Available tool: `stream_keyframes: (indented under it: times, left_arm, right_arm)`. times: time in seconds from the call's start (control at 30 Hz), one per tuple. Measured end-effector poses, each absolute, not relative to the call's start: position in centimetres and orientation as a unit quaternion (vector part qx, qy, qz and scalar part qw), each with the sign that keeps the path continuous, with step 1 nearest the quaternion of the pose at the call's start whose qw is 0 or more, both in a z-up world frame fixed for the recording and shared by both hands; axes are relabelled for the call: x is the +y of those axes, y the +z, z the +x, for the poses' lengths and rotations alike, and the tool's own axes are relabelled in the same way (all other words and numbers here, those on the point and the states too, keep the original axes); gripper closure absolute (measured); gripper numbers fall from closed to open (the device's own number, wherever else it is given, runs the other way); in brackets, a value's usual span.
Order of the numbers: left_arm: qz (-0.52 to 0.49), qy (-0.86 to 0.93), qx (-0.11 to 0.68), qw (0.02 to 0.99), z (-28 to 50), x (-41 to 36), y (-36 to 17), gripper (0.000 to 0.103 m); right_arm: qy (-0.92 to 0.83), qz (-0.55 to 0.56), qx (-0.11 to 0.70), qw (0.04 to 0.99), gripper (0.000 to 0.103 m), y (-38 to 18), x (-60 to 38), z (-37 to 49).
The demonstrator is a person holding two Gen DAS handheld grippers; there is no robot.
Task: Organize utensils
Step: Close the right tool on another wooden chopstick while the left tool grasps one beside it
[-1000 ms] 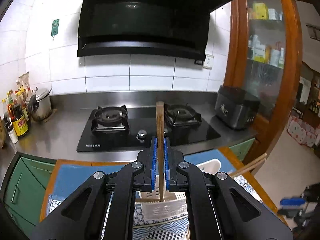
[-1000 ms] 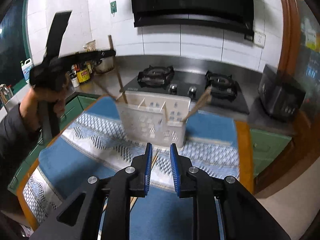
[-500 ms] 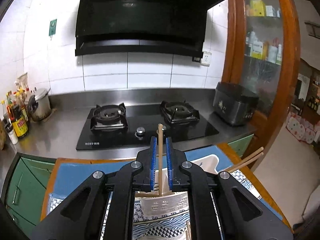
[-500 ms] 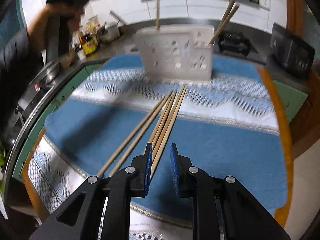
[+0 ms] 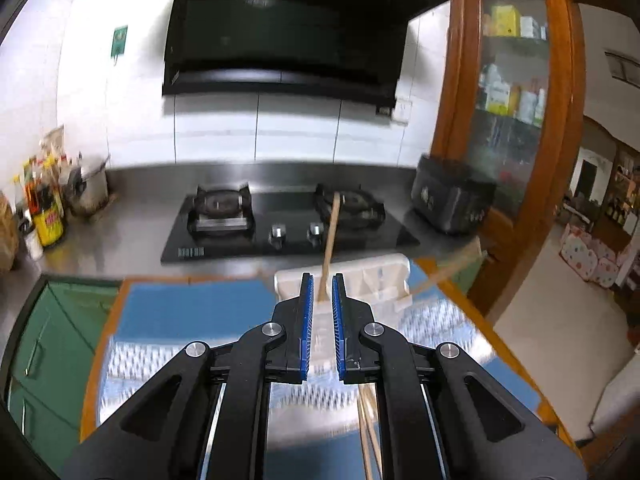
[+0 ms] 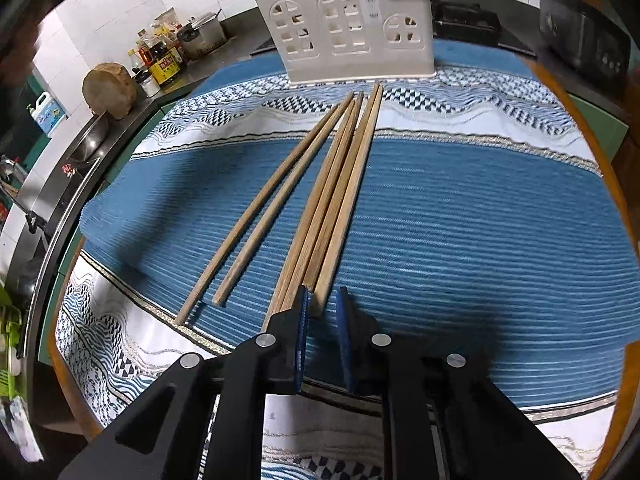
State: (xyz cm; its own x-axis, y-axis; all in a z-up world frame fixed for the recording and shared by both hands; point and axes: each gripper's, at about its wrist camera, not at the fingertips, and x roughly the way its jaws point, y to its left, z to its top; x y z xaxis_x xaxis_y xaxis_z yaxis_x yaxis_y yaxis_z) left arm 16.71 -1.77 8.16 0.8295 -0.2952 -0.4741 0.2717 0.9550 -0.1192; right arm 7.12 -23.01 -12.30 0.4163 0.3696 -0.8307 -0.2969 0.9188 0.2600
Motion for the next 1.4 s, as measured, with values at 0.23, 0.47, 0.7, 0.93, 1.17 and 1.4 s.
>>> stream_keyframes:
  times: [0.23, 0.47, 0.7, 0.93, 1.17, 1.4]
  left_arm:
    - [-0.037, -0.156, 0.331, 0.930, 12.0, -1.2, 1.3, 0.094]
    - [-0.069, -0.168, 0.419, 0.889, 8.8, -2.2, -6.3, 0.094]
    - [-0.077, -0.174, 0.462, 0.866, 7.1, -3.8, -10.6, 0.094]
    - [-0.061, -0.169, 0.478, 0.860, 6.9, -4.9, -12.2, 0.094]
    - [-0.053, -0.164, 0.489, 0.855, 6.7, -5.9, -13.4, 0.093]
    - [-0.044, -0.156, 0.484, 0.860, 6.5, -6.3, -13.8, 0.093]
  right_arm:
    - [0.174, 0.023, 0.500, 0.848, 0.093, -12.6, -22.3, 7.4]
    - [0.158, 0.010, 0.495, 0.854, 0.094, -12.5, -22.4, 7.3]
    - [0.137, 0.016, 0.494, 0.859, 0.095, -12.4, -24.2, 7.2]
    - [0.133, 0.018, 0.493, 0.859, 0.095, -12.6, -23.9, 7.3]
    - [0.134, 0.017, 0.493, 0.859, 0.095, -12.6, -24.1, 7.4]
    - [0.133, 0.019, 0.492, 0.860, 0.094, -12.7, -24.0, 7.3]
